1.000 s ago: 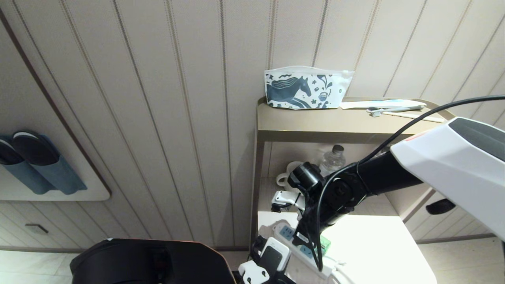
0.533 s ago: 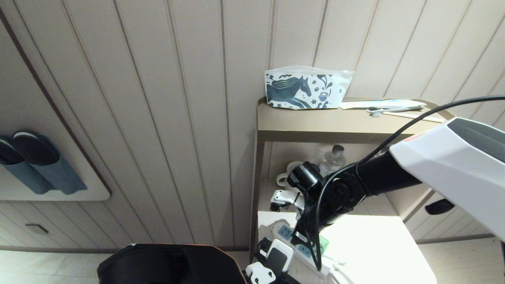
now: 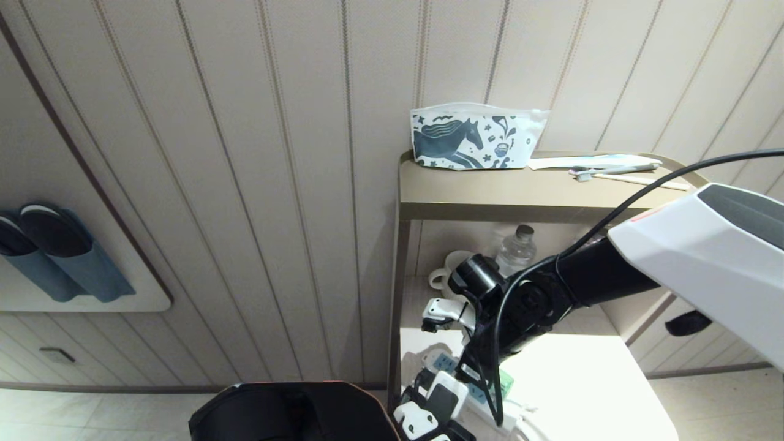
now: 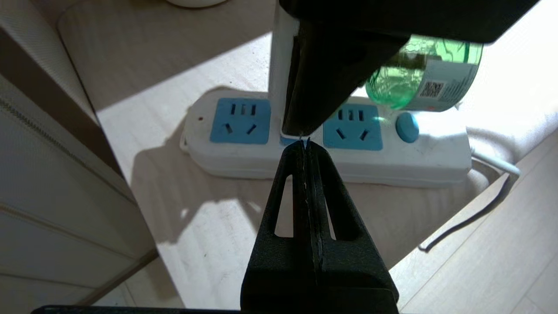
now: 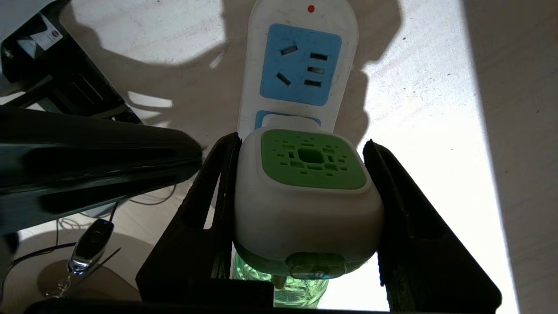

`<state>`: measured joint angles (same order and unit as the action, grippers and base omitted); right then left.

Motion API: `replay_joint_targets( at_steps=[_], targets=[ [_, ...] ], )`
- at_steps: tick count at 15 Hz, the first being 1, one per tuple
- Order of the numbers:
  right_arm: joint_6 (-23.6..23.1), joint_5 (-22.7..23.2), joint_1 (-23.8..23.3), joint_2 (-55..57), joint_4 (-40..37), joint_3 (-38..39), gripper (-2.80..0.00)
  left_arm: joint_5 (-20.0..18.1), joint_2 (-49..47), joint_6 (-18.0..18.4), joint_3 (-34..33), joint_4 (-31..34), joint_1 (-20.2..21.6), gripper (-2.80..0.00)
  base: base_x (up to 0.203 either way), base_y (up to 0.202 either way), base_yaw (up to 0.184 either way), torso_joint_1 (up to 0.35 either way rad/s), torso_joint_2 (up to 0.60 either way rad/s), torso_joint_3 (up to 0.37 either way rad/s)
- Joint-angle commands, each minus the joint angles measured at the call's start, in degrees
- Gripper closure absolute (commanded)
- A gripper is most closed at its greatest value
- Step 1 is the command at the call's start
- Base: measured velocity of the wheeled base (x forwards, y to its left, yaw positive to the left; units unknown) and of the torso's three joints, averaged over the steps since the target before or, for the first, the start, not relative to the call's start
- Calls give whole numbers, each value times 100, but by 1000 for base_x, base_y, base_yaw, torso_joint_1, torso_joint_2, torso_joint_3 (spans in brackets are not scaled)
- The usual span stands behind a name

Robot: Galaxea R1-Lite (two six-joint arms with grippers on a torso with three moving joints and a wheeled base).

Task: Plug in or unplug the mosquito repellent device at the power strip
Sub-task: Hold the socket with your left hand and unplug it with your right hand

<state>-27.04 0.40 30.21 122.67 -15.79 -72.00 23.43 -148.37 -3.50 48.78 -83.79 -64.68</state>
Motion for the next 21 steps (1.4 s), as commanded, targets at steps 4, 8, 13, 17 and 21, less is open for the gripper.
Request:
replay_joint_targets(
  at_steps=[4,8,13,17,21],
  targets=[
    [-12,10,-6,-44,-12,33,0,-5,-241,149,199,135,12,0,0,0,0,0,0,0],
    [-3,57,-6,-50,-12,54,0,30,-359,324,500,144,184,0,0,0,0,0,0,0],
    [-3,83,11,-41,5,63,0,30,-349,332,589,91,456,0,0,0,0,0,0,0],
    [-3,83,-6,-50,5,89,0,52,-386,337,783,157,487,0,0,0,0,0,0,0],
    [-3,92,11,-41,5,72,0,74,-447,341,1028,364,483,0,0,0,0,0,0,0]
  ],
)
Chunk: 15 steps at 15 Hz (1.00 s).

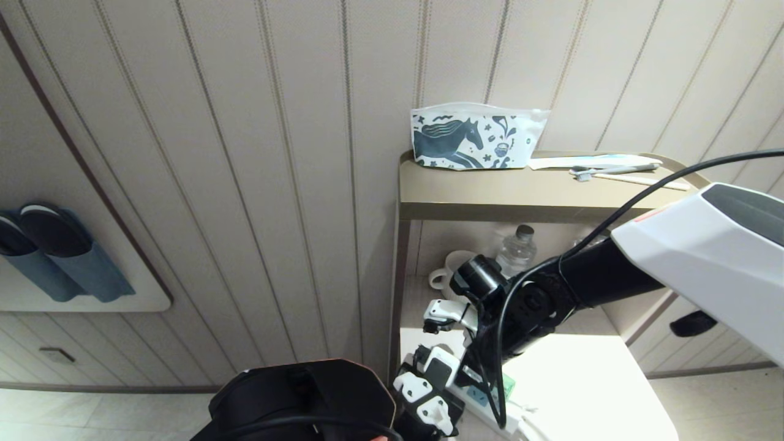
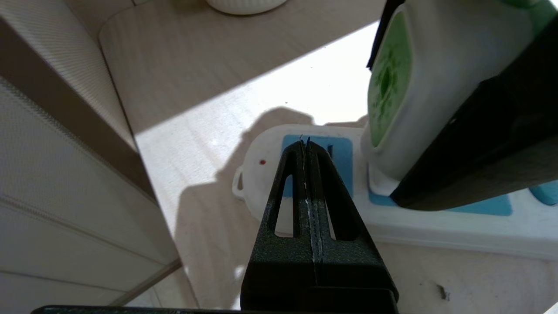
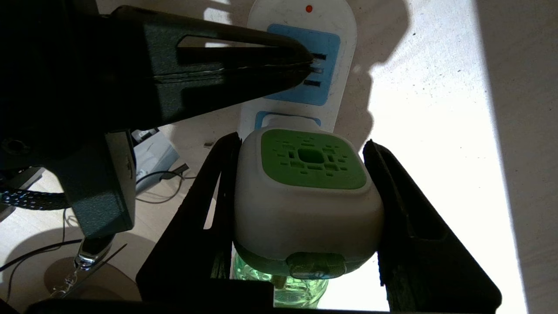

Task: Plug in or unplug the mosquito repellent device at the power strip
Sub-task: Hold the socket with your left hand and unplug it with your right hand

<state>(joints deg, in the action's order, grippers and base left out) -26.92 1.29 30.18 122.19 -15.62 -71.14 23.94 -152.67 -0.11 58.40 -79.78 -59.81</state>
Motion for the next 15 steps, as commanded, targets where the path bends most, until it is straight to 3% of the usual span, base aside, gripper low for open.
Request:
replay_joint_targets(
  at_steps=[1,5,15],
  targets=[
    [-15,3,14,7,-11,-14,0,58,-17,11,66,-20,-5,0,0,0,0,0,0,0],
    [-15,3,14,-36,-11,-14,0,75,-69,183,37,-44,-1,0,0,0,0,0,0,0],
    [-7,29,17,-308,-79,-145,0,23,-61,187,-74,-73,-5,0,0,0,0,0,0,0]
  ],
)
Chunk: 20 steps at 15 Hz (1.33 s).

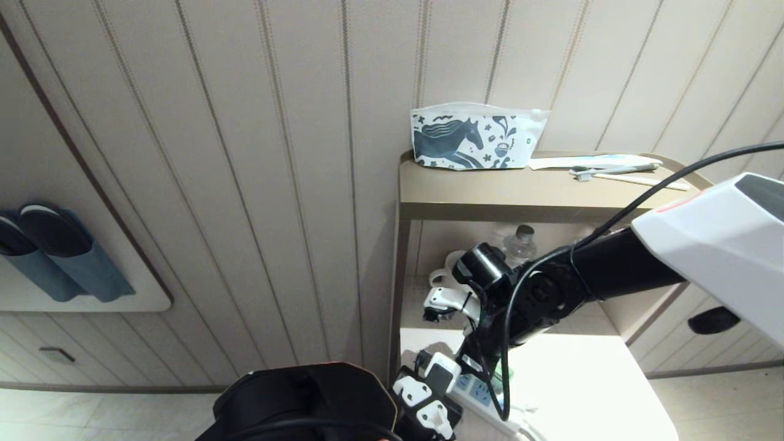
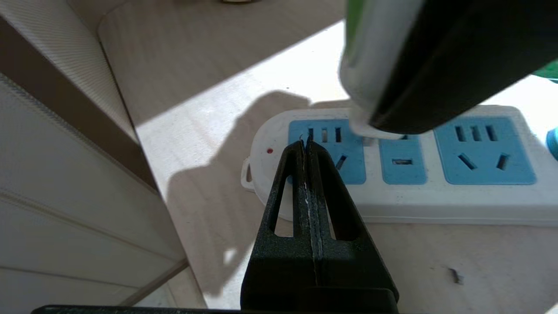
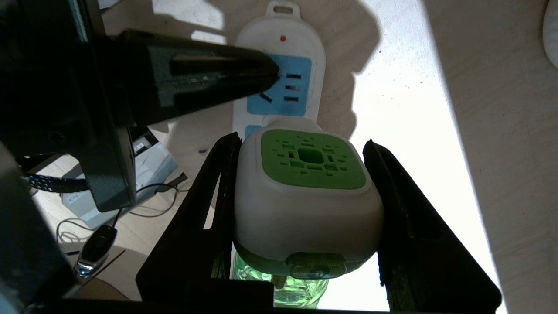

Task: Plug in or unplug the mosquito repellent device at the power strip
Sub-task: Hold the socket with your left hand and unplug it with your right hand, then place the mosquito repellent liquid on the table

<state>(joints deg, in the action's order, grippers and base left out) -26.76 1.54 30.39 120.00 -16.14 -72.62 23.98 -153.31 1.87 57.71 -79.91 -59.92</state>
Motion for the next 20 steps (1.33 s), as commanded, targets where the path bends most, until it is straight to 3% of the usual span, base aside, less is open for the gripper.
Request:
replay_joint_targets(
  at_steps=[1,7,11,17,20],
  targets=[
    [-22,4,-7,-109,-30,2,0,19,3,-11,-5,-60,6,0,0,0,0,0,0,0],
    [39,-4,1,-720,-30,306,0,55,735,-11,-262,-185,14,0,0,0,0,0,0,0],
    [73,-13,10,-1166,-34,624,0,82,1533,-11,-577,-197,321,0,0,0,0,0,0,0],
    [92,-22,-7,-1585,-30,1013,0,89,2280,-20,-2142,-921,719,0,0,0,0,0,0,0],
    [135,-22,2,-1851,-21,1258,0,105,2677,-121,-3064,-958,1084,0,0,0,0,0,0,0]
  ],
)
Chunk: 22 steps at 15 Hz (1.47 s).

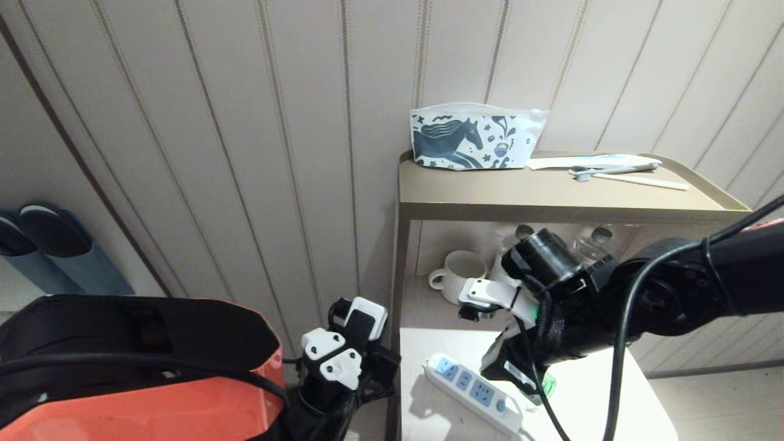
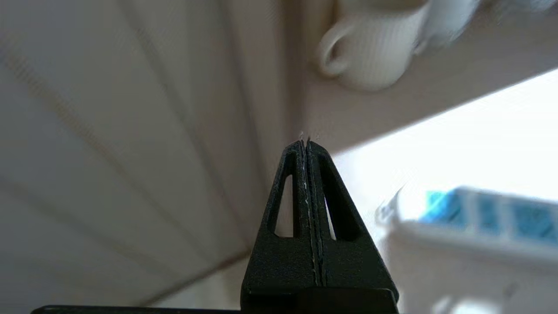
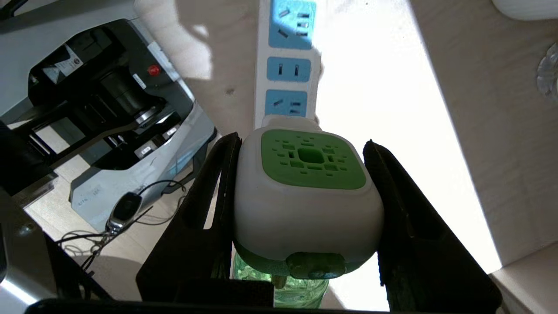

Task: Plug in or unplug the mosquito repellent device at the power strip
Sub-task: Place the mosquito repellent liquid on the table

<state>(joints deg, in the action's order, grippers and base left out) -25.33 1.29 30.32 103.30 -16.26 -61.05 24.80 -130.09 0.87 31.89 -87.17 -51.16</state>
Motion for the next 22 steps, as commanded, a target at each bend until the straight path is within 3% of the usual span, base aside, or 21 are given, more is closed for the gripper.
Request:
replay_joint_targets(
  at_steps=[1,5,10,14,16,18,20,22],
  targets=[
    [-7,3,7,-280,-9,170,0,40,626,-49,-678,-240,412,0,0,0,0,0,0,0],
    [2,3,1,-743,-24,370,0,68,1627,44,-1112,-247,757,0,0,0,0,0,0,0],
    [58,-7,-15,-1289,-26,733,0,-103,2661,211,-1581,-233,2303,0,0,0,0,0,0,0],
    [65,-7,-80,-1774,-34,1000,0,-898,3685,265,-1598,187,3951,0,0,0,0,0,0,0],
    [63,-5,-87,-1934,-35,1073,0,-1358,4420,258,-1330,1102,4560,0,0,0,0,0,0,0],
    [124,-6,-87,-2036,-35,1116,0,-1755,5216,179,-802,2463,5040,0,0,0,0,0,0,0],
    [145,-6,-142,-2148,-35,1182,0,-1994,5954,-45,-222,3837,5472,0,0,0,0,0,0,0],
    [142,-8,-186,-2273,-35,1278,0,-2256,6484,-308,78,4683,6226,0,0,0,0,0,0,0]
  ],
)
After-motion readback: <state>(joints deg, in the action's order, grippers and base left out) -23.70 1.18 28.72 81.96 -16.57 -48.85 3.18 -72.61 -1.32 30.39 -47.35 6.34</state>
